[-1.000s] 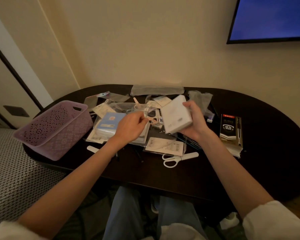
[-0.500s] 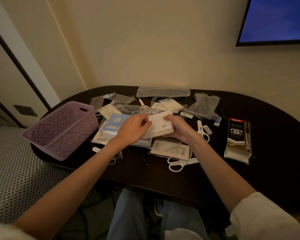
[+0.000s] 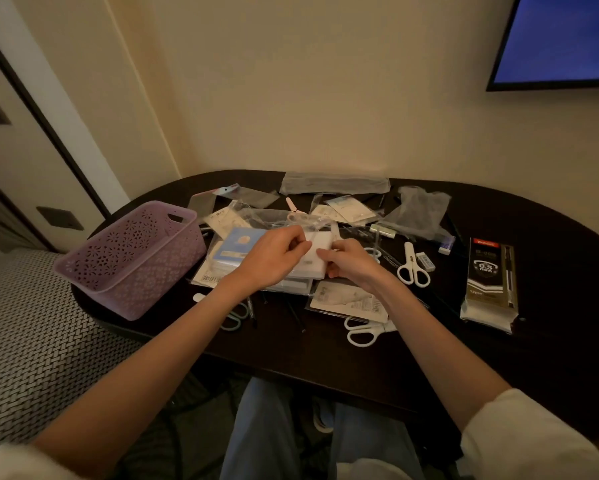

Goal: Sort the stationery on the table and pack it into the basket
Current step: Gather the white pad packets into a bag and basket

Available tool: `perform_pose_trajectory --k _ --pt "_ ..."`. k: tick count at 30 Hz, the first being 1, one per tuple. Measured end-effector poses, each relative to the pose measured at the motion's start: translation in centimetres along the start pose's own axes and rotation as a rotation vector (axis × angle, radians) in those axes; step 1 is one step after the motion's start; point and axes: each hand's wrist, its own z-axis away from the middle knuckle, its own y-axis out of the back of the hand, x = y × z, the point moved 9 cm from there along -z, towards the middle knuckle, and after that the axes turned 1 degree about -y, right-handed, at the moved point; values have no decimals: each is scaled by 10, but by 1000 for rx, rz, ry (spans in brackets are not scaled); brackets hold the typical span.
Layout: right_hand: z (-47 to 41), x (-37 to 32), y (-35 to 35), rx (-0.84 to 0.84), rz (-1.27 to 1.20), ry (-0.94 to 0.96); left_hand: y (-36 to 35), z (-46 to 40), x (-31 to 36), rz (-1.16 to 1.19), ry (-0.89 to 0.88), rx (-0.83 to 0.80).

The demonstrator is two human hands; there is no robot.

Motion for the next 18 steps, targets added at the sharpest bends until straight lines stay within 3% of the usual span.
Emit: perform_pose_trajectory --k 7,12,18 --pt "1 -10 -19 -80 -30 39 -1 3 1 28 -14 -6" --pt "-1 -18 -23 36 176 82 2 5 3 31 -25 -11" --pt "8 -9 -9 85 99 4 1 8 2 51 -41 12"
